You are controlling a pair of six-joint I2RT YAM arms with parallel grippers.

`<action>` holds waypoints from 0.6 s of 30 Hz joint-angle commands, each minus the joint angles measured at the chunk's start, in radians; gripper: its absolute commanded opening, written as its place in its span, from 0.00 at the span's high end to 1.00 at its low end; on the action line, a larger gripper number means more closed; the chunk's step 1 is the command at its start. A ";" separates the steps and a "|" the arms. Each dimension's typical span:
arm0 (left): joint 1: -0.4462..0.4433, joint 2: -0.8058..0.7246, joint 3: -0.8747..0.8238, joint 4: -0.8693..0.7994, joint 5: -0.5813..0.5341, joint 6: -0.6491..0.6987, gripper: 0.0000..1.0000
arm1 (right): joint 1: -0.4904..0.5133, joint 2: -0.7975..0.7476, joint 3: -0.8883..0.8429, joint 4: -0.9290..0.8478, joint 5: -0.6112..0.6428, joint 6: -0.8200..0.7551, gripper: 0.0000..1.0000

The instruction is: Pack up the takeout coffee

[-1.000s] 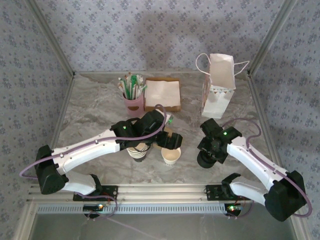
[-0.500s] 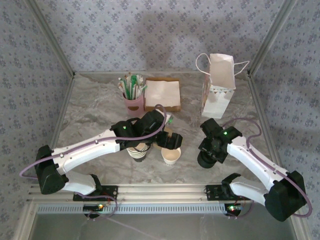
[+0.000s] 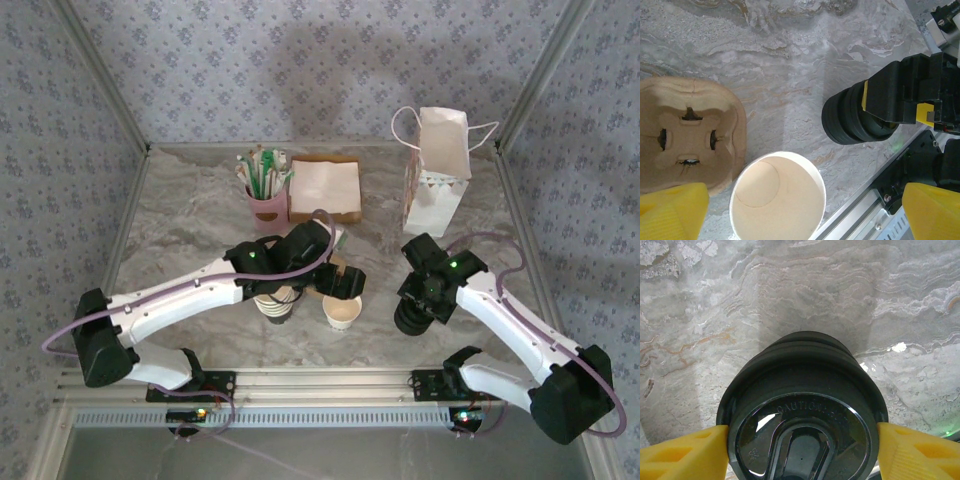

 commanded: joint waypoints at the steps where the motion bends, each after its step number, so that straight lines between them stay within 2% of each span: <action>1: -0.007 0.015 0.005 0.005 0.010 0.015 0.07 | -0.005 -0.005 0.020 -0.044 0.027 0.009 0.26; 5: -0.007 0.047 0.015 0.030 0.053 0.008 0.31 | -0.007 -0.003 0.012 -0.035 0.021 -0.002 0.25; 7: -0.007 0.068 0.016 0.048 0.070 0.002 0.38 | -0.009 0.006 0.004 -0.021 0.009 -0.007 0.23; 12: -0.006 0.121 0.025 0.086 0.100 -0.013 0.41 | -0.012 0.023 0.007 -0.020 -0.001 -0.014 0.20; 18: -0.007 0.149 0.025 0.113 0.116 -0.021 0.41 | -0.020 0.020 0.002 -0.022 0.003 -0.023 0.21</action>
